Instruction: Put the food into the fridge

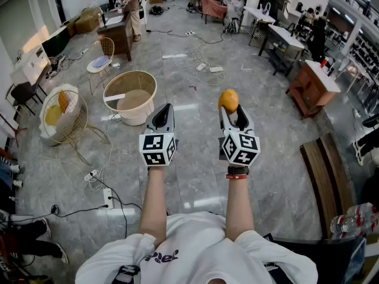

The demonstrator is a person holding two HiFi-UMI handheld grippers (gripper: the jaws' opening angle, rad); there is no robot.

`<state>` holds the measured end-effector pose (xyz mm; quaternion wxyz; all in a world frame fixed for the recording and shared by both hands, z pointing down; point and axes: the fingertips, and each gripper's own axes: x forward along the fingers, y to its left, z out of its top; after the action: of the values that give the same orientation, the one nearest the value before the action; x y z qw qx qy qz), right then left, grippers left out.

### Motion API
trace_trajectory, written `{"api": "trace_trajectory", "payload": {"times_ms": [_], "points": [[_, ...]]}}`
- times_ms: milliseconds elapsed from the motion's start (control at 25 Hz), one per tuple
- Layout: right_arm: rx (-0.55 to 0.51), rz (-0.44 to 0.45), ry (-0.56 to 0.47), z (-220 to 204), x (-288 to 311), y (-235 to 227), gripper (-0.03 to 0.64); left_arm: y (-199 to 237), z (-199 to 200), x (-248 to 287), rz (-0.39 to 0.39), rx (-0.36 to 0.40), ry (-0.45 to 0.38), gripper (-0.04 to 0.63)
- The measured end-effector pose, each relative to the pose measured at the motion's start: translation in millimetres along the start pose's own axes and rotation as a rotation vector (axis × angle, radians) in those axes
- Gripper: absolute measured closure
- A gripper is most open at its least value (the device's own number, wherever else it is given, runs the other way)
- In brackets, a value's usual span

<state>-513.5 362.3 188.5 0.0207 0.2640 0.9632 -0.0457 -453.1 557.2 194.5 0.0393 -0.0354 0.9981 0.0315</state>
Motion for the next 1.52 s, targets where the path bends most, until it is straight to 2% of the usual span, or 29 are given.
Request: {"api": "trace_trajectory", "payload": {"times_ms": [240,480,880,1000,1280,1520], "points": [[0.005,0.000,0.016,-2,-20,-27,0.365,-39,-6,1,-0.015,-0.008,0.020,0.578],[0.009,-0.011,0.025,-7,-28,-75,0.365,-89,-21,29,-0.062,-0.006,0.033,0.578],[0.004,-0.148,0.004,20,-80,-205,0.365,-233,-19,91,-0.229,-0.006,0.048,0.578],[0.009,-0.233,-0.006,21,-110,-256,0.365,-291,-29,110,-0.321,-0.010,0.054,0.578],[0.013,-0.411,-0.020,29,-186,-345,0.365,-415,-41,132,-0.520,-0.027,0.070,0.578],[0.002,-0.625,-0.038,37,-277,-377,0.365,-509,-42,108,-0.754,-0.040,0.078,0.578]]}}
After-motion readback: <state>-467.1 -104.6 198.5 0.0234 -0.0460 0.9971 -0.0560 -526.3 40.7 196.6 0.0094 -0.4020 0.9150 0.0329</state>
